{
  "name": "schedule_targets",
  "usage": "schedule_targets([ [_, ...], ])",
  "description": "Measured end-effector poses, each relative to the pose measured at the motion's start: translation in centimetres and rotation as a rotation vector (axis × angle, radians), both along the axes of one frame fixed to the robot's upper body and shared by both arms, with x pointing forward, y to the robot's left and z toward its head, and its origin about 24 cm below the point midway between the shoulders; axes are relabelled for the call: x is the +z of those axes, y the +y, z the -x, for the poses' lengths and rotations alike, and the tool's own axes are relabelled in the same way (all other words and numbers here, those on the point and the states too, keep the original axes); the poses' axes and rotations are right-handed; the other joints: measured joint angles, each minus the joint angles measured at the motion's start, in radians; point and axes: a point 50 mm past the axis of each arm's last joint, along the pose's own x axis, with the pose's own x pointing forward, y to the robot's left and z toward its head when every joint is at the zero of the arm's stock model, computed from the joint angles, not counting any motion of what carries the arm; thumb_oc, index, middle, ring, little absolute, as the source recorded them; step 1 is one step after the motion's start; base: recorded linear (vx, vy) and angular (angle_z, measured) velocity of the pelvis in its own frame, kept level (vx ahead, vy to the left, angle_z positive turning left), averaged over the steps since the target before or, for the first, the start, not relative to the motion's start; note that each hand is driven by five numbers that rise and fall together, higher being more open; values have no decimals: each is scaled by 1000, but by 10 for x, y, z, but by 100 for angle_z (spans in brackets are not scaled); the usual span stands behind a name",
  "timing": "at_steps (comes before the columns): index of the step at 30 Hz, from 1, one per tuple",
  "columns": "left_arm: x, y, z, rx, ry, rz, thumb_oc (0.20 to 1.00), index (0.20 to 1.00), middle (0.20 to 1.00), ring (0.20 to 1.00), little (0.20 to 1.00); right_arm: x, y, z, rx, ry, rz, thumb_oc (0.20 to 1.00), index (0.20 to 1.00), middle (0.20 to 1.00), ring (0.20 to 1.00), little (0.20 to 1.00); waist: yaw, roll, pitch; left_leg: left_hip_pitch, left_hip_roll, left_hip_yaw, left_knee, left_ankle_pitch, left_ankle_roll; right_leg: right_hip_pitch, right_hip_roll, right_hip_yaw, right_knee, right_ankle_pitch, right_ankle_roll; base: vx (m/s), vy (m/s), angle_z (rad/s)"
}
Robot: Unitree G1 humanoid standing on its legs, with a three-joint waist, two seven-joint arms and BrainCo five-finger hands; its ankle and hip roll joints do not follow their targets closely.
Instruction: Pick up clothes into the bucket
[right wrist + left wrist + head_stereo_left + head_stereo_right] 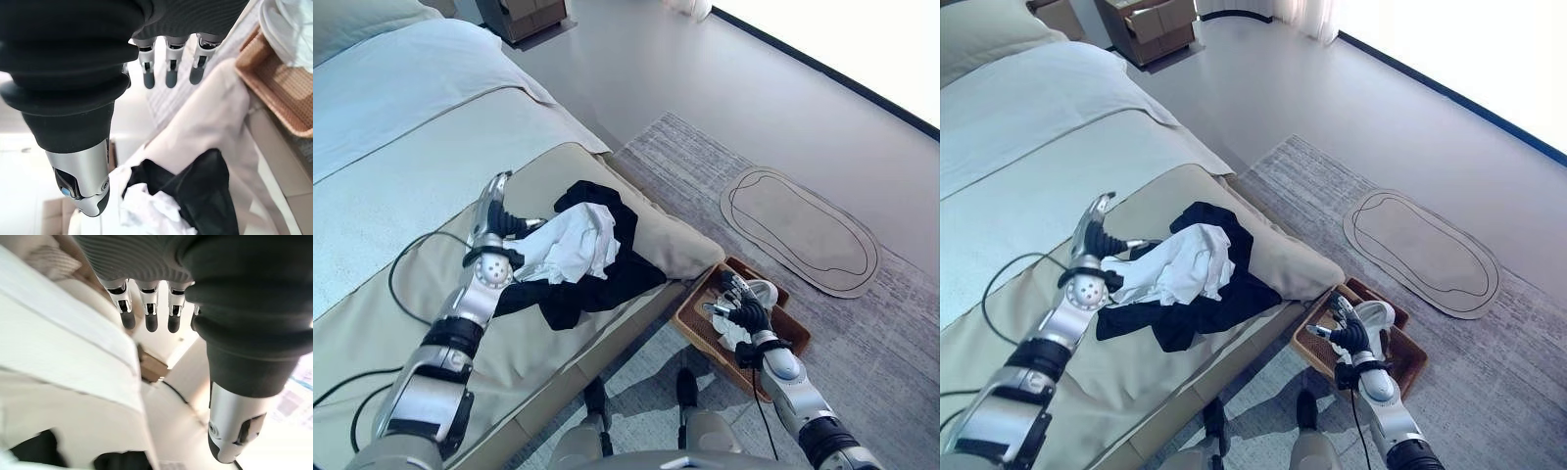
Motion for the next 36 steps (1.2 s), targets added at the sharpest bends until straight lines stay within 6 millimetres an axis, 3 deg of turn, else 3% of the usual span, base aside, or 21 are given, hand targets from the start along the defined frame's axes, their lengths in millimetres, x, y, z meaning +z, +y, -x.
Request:
schedule_targets([
  [4, -13, -7, 9, -9, 20, 30, 1000, 1000, 1000, 1000, 1000, 1, -1, 0, -8, -3, 0, 1000, 1000, 1000, 1000, 1000, 20, 3, 3, -8, 0, -1, 0, 0, 0, -9, -1, -1, 0, 0, 0, -43, 4, 1],
  [11, -12, -13, 6, -27, 15, 5, 1000, 1000, 1000, 1000, 1000, 8, -2, -7, -16, -34, 5, 1000, 1000, 1000, 1000, 1000, 20, 7, 57, -66, -5, 0, 14, 3, 3, -71, -3, 2, 20, 5, 6, -128, 22, -1],
  [18, 58, -22, -28, -68, -190, -124, 1000, 1000, 1000, 1000, 1000, 73, 2, -50, 25, -297, 17, 1000, 1000, 1000, 1000, 1000, 11, -17, 274, -250, -7, 23, 154, -5, 13, -322, -18, 58, 264, -39, -2, -116, 35, -10],
  [24, 87, -22, -29, -45, -332, -139, 1000, 1000, 1000, 1000, 1000, 87, -5, -49, 3, -361, 28, 1000, 1000, 1000, 1000, 1000, -9, -33, 292, -453, -6, 23, 314, -60, 18, -543, -33, 85, 454, -106, -13, -56, 8, 0],
  [30, 107, -8, -27, 8, -401, -223, 1000, 1000, 1000, 1000, 1000, 90, -10, -46, -20, -385, 29, 1000, 1000, 1000, 1000, 1000, -34, -46, 298, -575, 7, 22, 394, -83, 20, -668, -25, 97, 524, -128, -20, -16, 8, -1],
  [36, 125, -11, -32, 19, -455, -227, 1000, 1000, 1000, 1000, 1000, 89, -12, -45, -30, -386, 29, 1000, 1000, 1000, 1000, 1000, -42, -47, 298, -619, 12, 24, 421, -89, 19, -709, -21, 103, 542, -125, -23, -3, 4, -3],
])
